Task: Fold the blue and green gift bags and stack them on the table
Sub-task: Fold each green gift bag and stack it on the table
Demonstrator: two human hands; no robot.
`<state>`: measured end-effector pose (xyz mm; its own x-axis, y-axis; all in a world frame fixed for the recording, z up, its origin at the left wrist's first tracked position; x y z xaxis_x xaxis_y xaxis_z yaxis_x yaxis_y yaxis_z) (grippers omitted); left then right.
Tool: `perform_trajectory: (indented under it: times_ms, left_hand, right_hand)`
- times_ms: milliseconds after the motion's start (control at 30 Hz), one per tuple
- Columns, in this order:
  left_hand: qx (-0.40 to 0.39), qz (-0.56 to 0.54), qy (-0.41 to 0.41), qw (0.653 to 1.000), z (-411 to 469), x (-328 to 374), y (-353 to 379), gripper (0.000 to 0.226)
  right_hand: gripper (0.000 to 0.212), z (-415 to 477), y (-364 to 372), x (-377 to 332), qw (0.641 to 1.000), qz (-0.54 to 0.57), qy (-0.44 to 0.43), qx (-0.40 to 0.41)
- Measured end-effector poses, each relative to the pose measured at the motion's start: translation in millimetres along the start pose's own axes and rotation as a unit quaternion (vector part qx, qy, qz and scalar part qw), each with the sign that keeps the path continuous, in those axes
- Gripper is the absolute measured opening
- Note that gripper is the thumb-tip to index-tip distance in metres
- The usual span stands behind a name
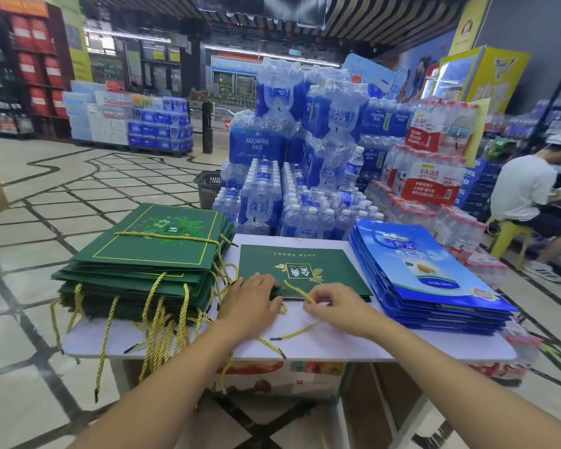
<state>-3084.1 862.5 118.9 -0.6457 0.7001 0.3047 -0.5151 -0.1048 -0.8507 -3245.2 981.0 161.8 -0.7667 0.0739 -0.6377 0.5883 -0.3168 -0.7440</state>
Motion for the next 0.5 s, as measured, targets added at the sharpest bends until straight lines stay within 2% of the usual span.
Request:
perform_trajectory:
  times_ms: [67,133,200,367,433,500]
  left_hand:
    - [-0.004,0.0,-0.004,1.0,-1.6,-0.3,0.8,0.029]
    - [-0.005,-0.001,-0.006,1.0,-1.9,-0.9,0.7,0.029]
    - [0.006,-0.003,-0.002,1.0,-1.1,0.4,-0.9,0.029]
    - [0.017,-0.001,-0.003,1.0,-1.2,1.3,-2.6,0.029]
    - [0.019,-0.001,0.0,1.0,-1.9,1.0,-2.9,0.03]
    - [0.022,-0.003,0.002,1.0,-2.6,0.8,-3.1,0.03]
  right_hand:
    - [0.013,9.7,-12.2,-8.9,0.992,0.112,0.051,0.01]
    - [0.011,20.6,-27.3,-19.8,0.97,0.22,0.108,-0.006]
    - [0.009,31.0,-44.4,-31.6,0.959,0.252,0.131,-0.016]
    - [0.016,66.7,-68.2,-37.7,0.962,0.237,0.131,0.026]
    - [0.019,77.6,-66.4,-30.4,0.976,0.175,0.127,0.042]
    - [0.035,82.5,-61.7,-19.2,0.989,0.059,0.122,0.051]
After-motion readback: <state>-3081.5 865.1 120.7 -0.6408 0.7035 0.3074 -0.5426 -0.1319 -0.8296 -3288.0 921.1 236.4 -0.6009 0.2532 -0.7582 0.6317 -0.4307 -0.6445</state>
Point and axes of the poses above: each hand's wrist, its own z-axis towards the middle knuckle, its own y-axis out of the palm, x = y × z, the point moved 4 cm from there along z, towards the middle knuckle, and after that the axes turned 11 degrees about x, right-handed, at the moved point
